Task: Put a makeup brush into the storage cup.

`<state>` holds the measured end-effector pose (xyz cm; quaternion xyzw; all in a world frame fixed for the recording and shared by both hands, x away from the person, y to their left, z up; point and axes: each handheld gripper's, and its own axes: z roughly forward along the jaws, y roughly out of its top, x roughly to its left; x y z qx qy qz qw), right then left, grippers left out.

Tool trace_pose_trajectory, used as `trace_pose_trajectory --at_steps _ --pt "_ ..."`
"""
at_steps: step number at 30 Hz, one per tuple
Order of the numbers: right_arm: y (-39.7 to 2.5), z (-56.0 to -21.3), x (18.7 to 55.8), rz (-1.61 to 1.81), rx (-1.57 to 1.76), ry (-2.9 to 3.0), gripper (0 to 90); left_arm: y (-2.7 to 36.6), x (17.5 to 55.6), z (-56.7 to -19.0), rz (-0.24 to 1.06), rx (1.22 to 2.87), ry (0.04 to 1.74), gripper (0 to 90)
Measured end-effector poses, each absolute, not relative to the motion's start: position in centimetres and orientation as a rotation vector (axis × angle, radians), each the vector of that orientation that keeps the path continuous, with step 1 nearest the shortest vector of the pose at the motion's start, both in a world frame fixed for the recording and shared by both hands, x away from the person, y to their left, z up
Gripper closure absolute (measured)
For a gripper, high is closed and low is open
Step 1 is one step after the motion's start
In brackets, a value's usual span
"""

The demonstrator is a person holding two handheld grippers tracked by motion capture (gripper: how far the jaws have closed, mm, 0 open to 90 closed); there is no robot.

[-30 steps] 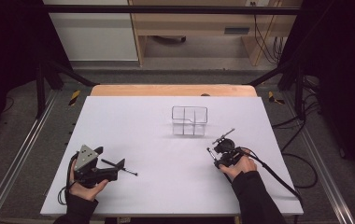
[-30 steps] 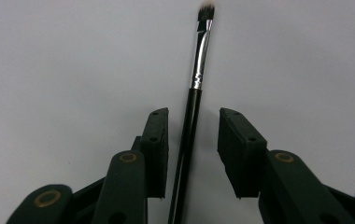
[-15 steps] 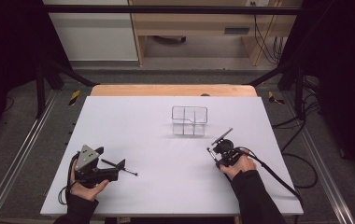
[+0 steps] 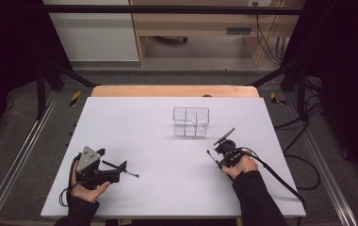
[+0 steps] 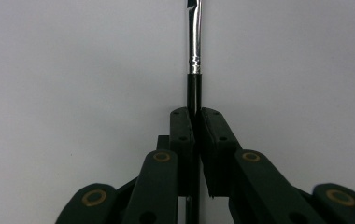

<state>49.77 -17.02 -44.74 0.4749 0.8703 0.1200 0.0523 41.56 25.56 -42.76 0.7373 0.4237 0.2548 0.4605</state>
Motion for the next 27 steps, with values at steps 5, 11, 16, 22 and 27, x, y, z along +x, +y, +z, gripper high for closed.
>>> trace_pose_trajectory --at_steps 5,11,16,22,27 --pt "-17.0 -44.6 49.6 0.369 1.452 2.639 84.2 25.5 41.6 -42.8 0.628 1.816 1.042 5.6" --pt "-17.4 -43.5 49.1 0.453 1.440 2.622 84.2 25.5 41.5 -42.8 0.627 1.815 1.041 5.6" --pt "-17.9 -42.4 48.4 0.560 1.419 2.589 84.2 25.4 41.5 -42.8 0.624 1.818 1.040 5.6" --pt "-18.3 -41.2 47.6 0.717 1.388 2.542 84.3 25.2 41.5 -42.8 0.620 1.819 1.035 5.6" --pt "-18.5 -40.4 46.9 0.840 1.354 2.487 84.3 24.9 41.4 -42.7 0.617 1.817 1.027 5.7"
